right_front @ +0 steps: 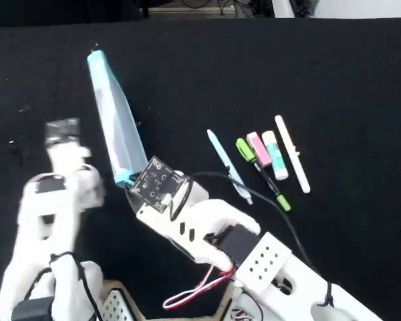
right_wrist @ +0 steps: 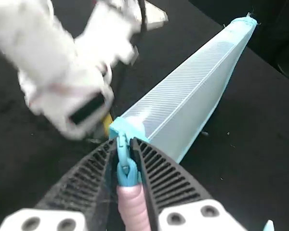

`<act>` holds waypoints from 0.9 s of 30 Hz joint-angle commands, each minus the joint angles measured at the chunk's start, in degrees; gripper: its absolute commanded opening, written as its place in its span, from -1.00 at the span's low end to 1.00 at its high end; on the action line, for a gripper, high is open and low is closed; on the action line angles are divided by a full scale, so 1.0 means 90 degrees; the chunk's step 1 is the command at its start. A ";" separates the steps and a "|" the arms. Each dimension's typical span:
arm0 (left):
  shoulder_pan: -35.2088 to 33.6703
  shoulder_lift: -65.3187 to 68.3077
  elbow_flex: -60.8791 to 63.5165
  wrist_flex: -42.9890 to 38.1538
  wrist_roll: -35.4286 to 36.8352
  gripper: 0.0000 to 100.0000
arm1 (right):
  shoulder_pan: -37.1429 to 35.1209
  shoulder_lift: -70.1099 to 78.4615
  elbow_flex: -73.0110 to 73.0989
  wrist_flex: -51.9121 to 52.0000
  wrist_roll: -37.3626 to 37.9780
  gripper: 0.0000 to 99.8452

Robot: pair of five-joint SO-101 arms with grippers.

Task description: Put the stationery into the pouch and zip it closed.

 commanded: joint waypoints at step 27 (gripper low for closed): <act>0.0767 -0.3087 -0.2642 0.4435 -0.2188 -0.67 | 0.0518 -0.0151 0.0777 -0.0830 0.0039 -0.98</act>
